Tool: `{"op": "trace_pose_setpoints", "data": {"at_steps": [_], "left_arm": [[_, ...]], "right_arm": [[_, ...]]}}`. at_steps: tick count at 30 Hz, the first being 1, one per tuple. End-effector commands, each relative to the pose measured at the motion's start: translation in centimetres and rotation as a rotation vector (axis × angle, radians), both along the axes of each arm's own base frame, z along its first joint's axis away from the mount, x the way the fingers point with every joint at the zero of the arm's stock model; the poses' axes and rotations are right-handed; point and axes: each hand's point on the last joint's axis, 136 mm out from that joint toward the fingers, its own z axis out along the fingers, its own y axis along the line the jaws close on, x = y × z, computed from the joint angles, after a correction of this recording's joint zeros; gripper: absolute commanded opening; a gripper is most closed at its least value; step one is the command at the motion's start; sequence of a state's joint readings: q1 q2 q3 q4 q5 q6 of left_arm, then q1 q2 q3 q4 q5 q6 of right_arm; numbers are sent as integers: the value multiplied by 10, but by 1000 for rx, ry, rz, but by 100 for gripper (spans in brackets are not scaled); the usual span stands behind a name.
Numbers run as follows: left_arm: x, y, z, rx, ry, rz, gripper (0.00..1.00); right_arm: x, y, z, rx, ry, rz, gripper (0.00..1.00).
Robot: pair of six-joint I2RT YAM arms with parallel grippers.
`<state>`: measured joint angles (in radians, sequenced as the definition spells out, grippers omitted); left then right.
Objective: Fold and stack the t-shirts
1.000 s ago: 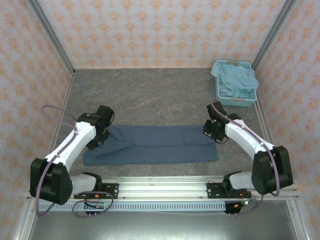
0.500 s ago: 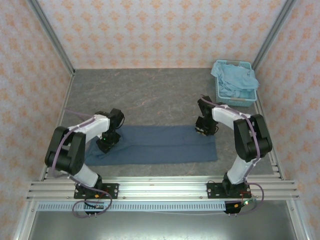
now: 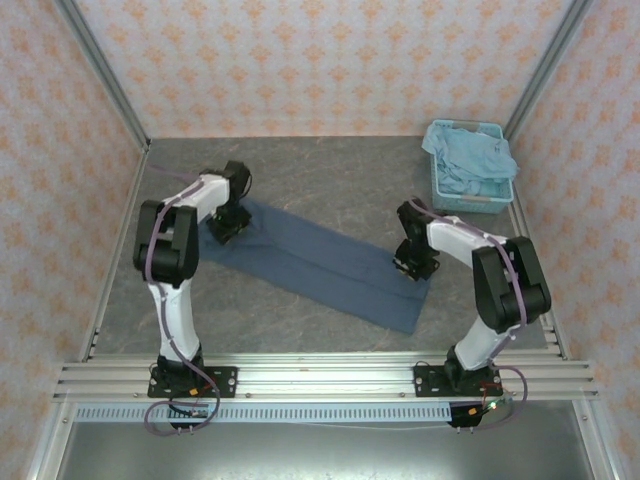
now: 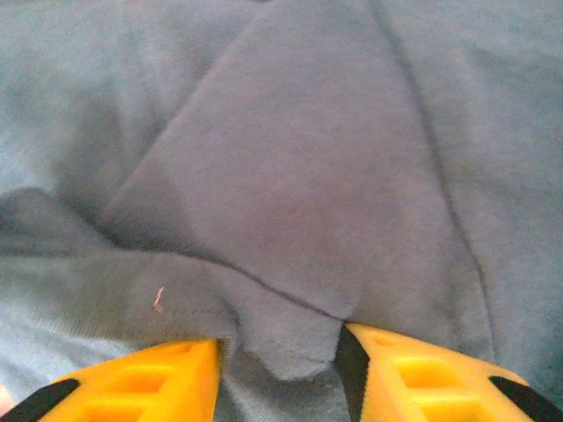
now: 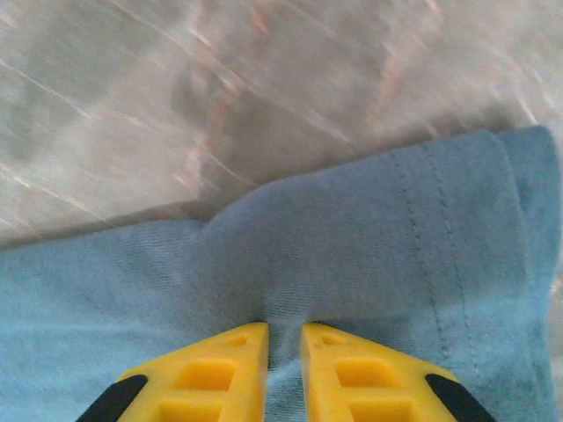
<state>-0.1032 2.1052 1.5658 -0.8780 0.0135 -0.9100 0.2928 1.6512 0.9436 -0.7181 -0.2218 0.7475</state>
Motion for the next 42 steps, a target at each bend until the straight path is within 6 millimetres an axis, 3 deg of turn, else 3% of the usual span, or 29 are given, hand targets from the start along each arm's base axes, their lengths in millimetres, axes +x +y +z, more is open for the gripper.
{"op": "trace_pose_setpoints", "data": {"at_steps": [1, 4, 6, 9, 13, 17, 23, 28, 33, 38, 42], "left_arm": [[36, -3, 19, 24, -40, -113, 47], [49, 16, 67, 94, -151, -83, 53], [47, 28, 94, 122, -201, -50, 53], [35, 29, 103, 80, -212, -2, 50], [12, 14, 81, -39, -178, 105, 43], [8, -5, 51, -162, -192, 238, 37], [8, -12, 22, -149, -106, 270, 33], [15, -19, -7, -158, -49, 251, 32], [47, -39, -27, -188, -54, 172, 32], [114, -78, -29, -255, -172, 72, 33], [167, -122, -30, -335, -287, -7, 34]], "right_arm": [[-44, -3, -3, -18, 93, -95, 18], [-41, 6, 13, 32, 12, -129, 20], [-32, 7, 28, 47, -46, -137, 22], [-10, 8, 43, 37, -139, -86, 25], [23, 20, 45, 42, -191, 71, 21], [40, 34, 35, 64, -178, 191, 19], [39, 39, 11, 58, -75, 266, 16], [23, 29, -6, 14, 30, 228, 16], [-4, 21, -23, -8, 110, 146, 16], [-29, 24, -22, 26, 118, 46, 16], [-40, 48, -20, 73, 102, 23, 16]]}}
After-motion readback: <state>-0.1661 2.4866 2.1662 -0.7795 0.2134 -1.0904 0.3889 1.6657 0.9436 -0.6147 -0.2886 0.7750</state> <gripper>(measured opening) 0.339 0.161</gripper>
